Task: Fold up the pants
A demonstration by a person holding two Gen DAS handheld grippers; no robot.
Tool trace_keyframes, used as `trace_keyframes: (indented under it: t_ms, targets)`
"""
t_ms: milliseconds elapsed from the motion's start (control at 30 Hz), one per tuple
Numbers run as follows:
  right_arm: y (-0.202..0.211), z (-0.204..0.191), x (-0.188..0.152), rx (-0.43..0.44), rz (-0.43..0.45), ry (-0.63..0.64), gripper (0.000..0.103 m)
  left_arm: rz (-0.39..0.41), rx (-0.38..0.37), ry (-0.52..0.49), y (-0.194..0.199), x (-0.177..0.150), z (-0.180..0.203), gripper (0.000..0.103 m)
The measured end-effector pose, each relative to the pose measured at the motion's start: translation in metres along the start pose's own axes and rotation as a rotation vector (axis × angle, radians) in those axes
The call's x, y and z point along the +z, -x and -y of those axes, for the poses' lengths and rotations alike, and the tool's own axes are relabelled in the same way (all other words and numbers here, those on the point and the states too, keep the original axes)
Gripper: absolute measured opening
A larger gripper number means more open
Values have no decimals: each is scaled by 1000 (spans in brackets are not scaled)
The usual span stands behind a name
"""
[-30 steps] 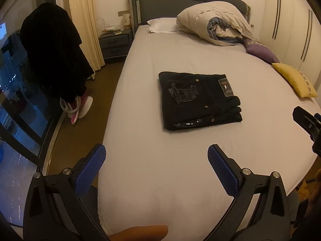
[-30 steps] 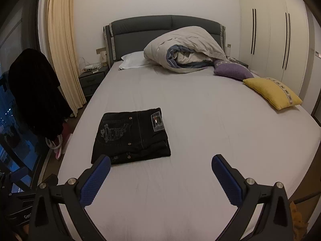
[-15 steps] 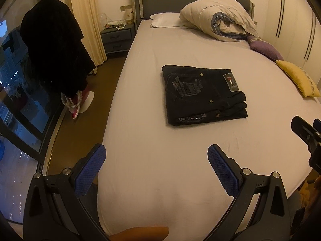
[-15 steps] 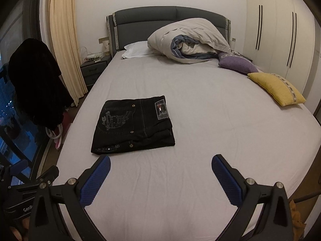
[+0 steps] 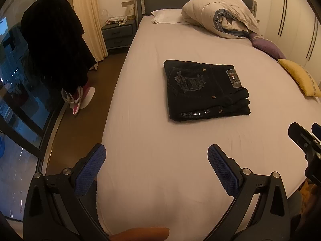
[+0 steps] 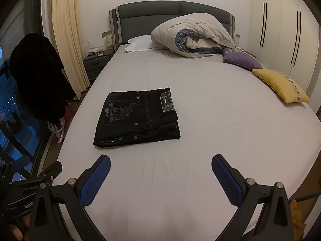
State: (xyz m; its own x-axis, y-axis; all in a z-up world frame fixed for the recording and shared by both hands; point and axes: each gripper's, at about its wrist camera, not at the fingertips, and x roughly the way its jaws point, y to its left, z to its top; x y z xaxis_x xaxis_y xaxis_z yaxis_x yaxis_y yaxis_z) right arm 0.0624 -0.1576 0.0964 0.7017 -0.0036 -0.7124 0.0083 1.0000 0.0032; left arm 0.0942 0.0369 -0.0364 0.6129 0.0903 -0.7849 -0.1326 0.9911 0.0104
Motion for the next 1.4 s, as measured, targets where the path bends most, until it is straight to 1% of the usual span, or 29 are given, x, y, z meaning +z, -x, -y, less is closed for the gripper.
trace_keyframes:
  t_ms: [1400]
  targets:
    - [-7, -7, -13, 7, -23, 12, 103, -9, 2, 5, -4, -3, 0, 103]
